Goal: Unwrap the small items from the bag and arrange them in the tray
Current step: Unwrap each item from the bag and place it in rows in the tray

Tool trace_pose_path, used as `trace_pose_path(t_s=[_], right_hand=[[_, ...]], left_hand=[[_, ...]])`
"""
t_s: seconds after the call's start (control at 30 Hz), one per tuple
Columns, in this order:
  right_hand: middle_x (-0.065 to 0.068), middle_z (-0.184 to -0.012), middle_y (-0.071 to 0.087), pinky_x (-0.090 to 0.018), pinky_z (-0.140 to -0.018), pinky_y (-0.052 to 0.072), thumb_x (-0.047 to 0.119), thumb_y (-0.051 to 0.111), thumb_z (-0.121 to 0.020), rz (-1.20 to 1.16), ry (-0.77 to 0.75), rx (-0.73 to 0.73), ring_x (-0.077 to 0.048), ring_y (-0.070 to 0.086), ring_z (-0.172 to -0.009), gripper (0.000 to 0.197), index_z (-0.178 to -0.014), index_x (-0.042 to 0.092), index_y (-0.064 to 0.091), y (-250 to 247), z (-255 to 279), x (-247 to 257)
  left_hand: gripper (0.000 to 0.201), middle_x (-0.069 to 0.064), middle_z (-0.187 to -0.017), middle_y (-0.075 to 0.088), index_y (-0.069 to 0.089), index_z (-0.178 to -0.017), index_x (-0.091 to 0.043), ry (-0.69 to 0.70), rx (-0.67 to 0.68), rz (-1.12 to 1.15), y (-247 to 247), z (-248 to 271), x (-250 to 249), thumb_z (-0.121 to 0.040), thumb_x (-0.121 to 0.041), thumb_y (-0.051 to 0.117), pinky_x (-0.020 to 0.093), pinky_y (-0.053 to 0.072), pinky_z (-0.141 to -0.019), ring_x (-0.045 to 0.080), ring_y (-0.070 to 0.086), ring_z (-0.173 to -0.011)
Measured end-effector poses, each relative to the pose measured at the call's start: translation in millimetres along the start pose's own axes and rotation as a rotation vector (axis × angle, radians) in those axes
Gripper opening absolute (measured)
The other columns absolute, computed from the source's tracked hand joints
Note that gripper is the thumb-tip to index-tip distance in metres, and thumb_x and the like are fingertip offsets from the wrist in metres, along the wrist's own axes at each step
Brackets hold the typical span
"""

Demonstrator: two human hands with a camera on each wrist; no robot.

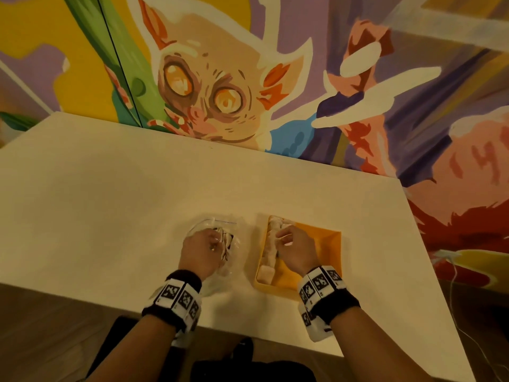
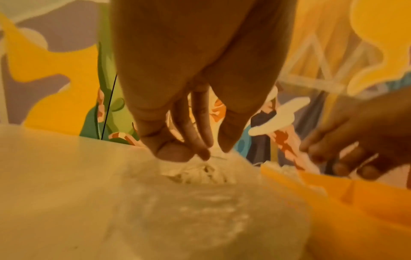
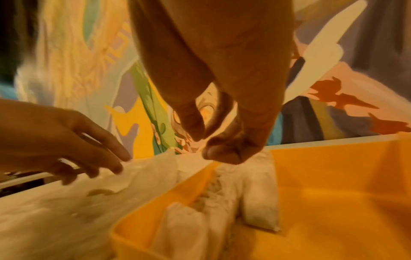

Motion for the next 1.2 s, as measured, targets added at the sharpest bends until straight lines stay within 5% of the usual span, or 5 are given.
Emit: trace_pose_path(t_s=[0.27, 0.43, 0.67, 0.83, 1.2], right_hand=[[0.003, -0.12, 0.063, -0.028, -0.098, 0.047, 0.018, 0.061, -0.091, 0.128, -0.256, 0.333, -0.014, 0.058, -0.11, 0.027, -0.117, 0.022, 0.063, 48, 33, 36], [-0.012, -0.109, 0.068, -0.027, -0.089, 0.044, 0.014, 0.058, -0.09, 0.318, -0.334, 0.47, -0.028, 0.059, -0.104, 0.03, -0.119, 0.005, 0.062, 61, 45, 51], [-0.011, -0.135, 0.052, -0.026, -0.101, 0.028, 0.017, 0.049, -0.099, 0.367, -0.353, 0.507, -0.029, 0.044, -0.124, 0.036, -0.132, 0.005, 0.054, 53, 51, 52], [-0.011, -0.137, 0.049, -0.029, -0.104, 0.032, 0.023, 0.053, -0.097, 0.317, -0.294, 0.498, -0.028, 0.043, -0.127, 0.042, -0.137, 0.012, 0.05, 54, 49, 50], [0.004, -0.115, 0.057, -0.035, -0.088, 0.054, 0.03, 0.068, -0.088, -0.18, -0.25, 0.222, -0.017, 0.062, -0.102, 0.049, -0.132, 0.027, 0.049, 67, 28, 51]], left_hand=[[0.038, 0.005, -0.113, 0.064, 0.054, -0.115, -0.02, -0.074, 0.278, -0.49, 24, -20, 16, -0.089, -0.048, 0.051, 0.04, 0.045, -0.096, 0.034, 0.041, -0.126], [0.033, 0.003, -0.117, 0.064, 0.054, -0.119, -0.021, -0.113, 0.228, -0.58, 30, -18, 11, -0.092, -0.038, 0.046, 0.038, 0.041, -0.096, 0.03, 0.039, -0.128], [0.03, 0.006, -0.115, 0.064, 0.061, -0.109, -0.019, -0.174, 0.223, -0.411, 18, -12, 15, -0.09, -0.039, 0.05, 0.039, 0.044, -0.095, 0.032, 0.043, -0.125], [0.027, -0.001, -0.06, 0.06, 0.059, -0.048, -0.023, -0.148, 0.17, -0.108, 1, -8, 17, -0.074, -0.022, 0.052, 0.038, 0.055, -0.075, 0.035, 0.062, -0.091], [0.008, -0.001, -0.081, 0.072, 0.075, -0.072, -0.018, -0.163, -0.013, 0.466, -38, 3, 9, -0.08, -0.017, 0.075, 0.035, 0.052, -0.083, 0.016, 0.066, -0.084]])
Point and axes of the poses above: each hand's wrist, its own z-axis away from the middle knuckle, its own y-axis out of the palm, x = y × z, the point moved 1 cm from there along -z, towards the middle knuckle
